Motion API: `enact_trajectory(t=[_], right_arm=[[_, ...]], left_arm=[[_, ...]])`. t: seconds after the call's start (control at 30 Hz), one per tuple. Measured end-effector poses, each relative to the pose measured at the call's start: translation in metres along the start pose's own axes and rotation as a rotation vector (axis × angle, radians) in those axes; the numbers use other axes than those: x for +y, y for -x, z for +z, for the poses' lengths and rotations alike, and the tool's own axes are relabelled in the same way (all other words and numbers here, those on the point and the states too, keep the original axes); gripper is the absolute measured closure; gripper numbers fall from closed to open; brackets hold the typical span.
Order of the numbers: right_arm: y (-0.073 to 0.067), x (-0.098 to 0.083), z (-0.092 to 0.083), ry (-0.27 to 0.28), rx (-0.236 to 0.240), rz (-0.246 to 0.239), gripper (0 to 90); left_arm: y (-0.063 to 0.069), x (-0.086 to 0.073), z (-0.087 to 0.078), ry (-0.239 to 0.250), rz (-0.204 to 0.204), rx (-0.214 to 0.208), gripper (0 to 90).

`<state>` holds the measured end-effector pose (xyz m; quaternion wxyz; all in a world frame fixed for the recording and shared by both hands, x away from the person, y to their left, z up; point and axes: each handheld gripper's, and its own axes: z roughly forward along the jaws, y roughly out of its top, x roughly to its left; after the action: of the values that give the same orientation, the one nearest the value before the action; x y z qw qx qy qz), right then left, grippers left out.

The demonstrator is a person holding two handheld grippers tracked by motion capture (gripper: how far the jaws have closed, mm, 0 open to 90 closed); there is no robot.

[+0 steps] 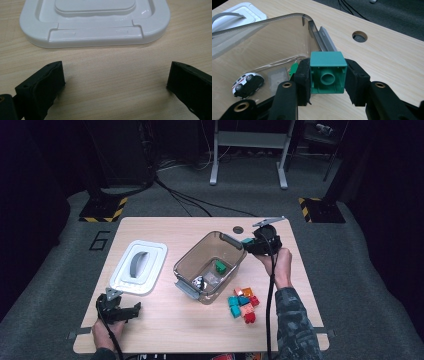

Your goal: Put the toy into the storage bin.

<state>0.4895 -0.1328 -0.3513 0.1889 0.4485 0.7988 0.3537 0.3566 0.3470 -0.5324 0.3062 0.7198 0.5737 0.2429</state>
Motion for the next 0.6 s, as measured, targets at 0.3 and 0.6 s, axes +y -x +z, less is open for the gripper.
enact_trajectory(t=[0.3,0.6], right_arm=[[-0.012,0.002,0.027,-0.044,0.006,-0.036,58.7],[-0.018,-0.002,0.039,-0.084,-0.002,-0.058,58.2]], left_arm=[[0.0,0.0,0.0,0.0,0.0,0.0,1.0],[0.0,0.0,0.0,0.0,-0.001,0.0,1.0]])
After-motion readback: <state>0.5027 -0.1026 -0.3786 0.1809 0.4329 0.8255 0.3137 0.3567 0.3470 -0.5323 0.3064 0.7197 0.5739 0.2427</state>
